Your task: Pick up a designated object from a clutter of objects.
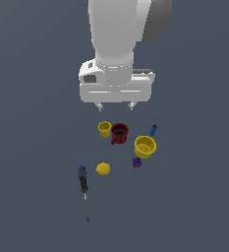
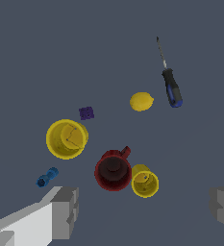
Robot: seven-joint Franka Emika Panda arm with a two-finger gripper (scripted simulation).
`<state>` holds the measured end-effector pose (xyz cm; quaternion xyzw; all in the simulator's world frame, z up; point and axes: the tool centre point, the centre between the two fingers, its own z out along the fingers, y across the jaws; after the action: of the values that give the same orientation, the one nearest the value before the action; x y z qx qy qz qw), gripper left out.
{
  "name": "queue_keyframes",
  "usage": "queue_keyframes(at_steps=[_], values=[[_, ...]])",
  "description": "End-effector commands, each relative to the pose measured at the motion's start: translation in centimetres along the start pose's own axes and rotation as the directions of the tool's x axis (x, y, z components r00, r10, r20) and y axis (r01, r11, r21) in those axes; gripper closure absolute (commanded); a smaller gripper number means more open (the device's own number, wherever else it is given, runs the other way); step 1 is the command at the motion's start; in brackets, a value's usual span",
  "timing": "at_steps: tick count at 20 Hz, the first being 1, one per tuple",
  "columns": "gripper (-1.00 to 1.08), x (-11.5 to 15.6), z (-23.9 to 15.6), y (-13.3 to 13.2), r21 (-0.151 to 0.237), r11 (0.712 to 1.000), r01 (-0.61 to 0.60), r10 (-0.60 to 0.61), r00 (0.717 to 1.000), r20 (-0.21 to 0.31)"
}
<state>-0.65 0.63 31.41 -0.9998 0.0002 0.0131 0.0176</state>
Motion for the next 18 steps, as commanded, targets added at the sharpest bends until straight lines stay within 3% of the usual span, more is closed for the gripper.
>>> queue_keyframes(at_steps=[1, 12, 18], values=[[-0.2, 0.0, 0.0, 0.0, 0.0, 1.0, 0.0, 0.0, 1.0, 0.0], [-0.2, 0.4, -0.9, -0.2, -0.017, 1.0, 0.021, -0.022, 0.999, -0.025], [-0.2, 0.2, 0.6, -0.2, -0.056, 0.998, 0.037, -0.038, 0.999, -0.018]])
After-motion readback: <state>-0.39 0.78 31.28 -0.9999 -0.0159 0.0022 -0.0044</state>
